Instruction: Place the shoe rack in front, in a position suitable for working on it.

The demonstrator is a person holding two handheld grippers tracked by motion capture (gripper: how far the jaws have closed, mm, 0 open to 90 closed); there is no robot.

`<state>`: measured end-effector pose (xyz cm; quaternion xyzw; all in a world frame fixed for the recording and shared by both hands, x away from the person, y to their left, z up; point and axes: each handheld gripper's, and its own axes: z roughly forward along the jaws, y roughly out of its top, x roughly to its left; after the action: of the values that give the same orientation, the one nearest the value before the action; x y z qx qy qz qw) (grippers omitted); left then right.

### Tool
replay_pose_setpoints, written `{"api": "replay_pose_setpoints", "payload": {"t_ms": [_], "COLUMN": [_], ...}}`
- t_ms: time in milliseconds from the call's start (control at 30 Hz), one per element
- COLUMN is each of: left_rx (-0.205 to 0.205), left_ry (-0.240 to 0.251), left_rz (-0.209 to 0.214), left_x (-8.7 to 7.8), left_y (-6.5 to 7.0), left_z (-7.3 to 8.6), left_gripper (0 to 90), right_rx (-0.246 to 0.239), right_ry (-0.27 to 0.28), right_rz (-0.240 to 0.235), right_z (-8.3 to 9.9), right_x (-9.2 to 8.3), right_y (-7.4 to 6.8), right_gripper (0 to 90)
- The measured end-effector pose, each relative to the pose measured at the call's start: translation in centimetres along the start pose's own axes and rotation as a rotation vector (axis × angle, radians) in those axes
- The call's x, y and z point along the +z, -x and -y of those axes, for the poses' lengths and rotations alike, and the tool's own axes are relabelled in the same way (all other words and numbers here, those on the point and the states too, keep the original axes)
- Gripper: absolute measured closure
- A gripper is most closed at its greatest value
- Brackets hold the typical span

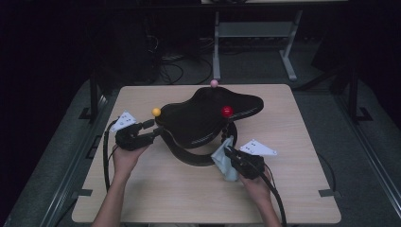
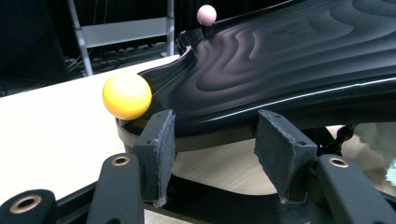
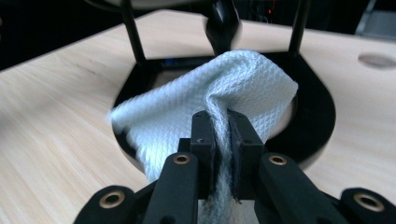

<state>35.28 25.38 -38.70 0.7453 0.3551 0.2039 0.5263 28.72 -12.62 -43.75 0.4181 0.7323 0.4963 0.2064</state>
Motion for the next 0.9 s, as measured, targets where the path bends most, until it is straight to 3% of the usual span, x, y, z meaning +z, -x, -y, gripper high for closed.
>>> {"api": "replay_pose_setpoints", "payload": {"t_ms": [300, 667, 800, 867, 900], "left_rx": [0.014, 0.025, 0.026, 0.021, 0.025], "left_ry": [-0.009, 0.000, 0.006, 0.002, 0.004], "left_rz": [0.002, -0.013, -0.027, -0.025, -0.029], "left_x": [-0.1, -1.5, -1.9, -2.0, -2.1], "left_y": [0.3, 0.8, 0.9, 1.0, 1.1], "left_z": [0.0, 1.1, 1.8, 2.1, 2.2], "left_gripper": [45.5, 44.9, 44.8, 44.5, 44.5], "right_rx": [0.027, 0.050, 0.021, 0.010, 0.029], "right_ry": [-0.102, -0.094, -0.111, -0.095, -0.079], "right_rz": [0.026, -0.001, -0.029, 0.004, 0.010], "right_z": [1.2, 0.4, -0.2, -0.7, -1.0], "right_x": [2.1, 4.8, 6.1, 6.4, 6.4], "right_y": [1.0, -1.1, -2.4, -2.7, -2.5], "right_gripper": [81.6, 81.6, 81.5, 81.5, 81.5]}}
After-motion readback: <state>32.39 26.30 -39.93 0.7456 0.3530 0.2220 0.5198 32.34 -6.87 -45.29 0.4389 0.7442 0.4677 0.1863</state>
